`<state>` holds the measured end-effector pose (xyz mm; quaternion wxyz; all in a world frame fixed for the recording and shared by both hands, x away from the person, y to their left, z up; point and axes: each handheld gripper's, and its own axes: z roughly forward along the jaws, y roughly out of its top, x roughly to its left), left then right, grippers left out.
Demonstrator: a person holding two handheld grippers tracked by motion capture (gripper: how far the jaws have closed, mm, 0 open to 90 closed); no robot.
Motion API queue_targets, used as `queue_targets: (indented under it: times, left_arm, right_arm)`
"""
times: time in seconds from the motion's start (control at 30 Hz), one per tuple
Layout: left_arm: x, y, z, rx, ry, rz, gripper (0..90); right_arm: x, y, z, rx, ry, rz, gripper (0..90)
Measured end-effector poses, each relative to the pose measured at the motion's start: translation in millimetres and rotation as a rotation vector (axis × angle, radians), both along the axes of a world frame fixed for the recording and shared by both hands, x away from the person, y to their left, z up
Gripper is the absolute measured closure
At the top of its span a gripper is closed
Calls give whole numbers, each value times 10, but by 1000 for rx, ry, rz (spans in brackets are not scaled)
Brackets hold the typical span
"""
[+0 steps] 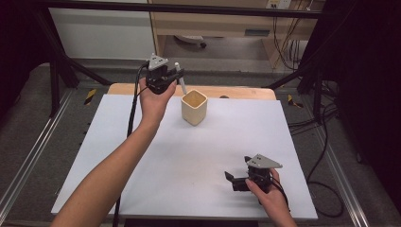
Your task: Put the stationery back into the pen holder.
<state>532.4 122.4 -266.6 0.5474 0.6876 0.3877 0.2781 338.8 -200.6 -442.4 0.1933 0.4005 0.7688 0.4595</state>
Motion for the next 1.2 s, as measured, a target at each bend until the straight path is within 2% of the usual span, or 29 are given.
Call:
queue_targets:
  times: [0.03, 0.13, 0.33, 0.8, 1.2]
  left_arm:
    - [13, -21, -21, 23, 3, -2, 786]
    - [24, -64, -53, 47, 7, -11, 786]
    - [71, -104, -98, 36, 12, -6, 786]
    - [134, -248, -196, 40, 27, -25, 786]
    - [202, -284, -250, 24, 38, -18, 786]
  right_arm:
    - [-1, 5, -1, -1, 0, 2, 34]
    - [-2, 9, -2, -1, 3, 7, 33]
    - [1, 6, -3, -1, 4, 6, 34]
    - [5, -3, -7, -5, 3, 7, 33]
    - [3, -5, -9, -3, 7, 5, 33]
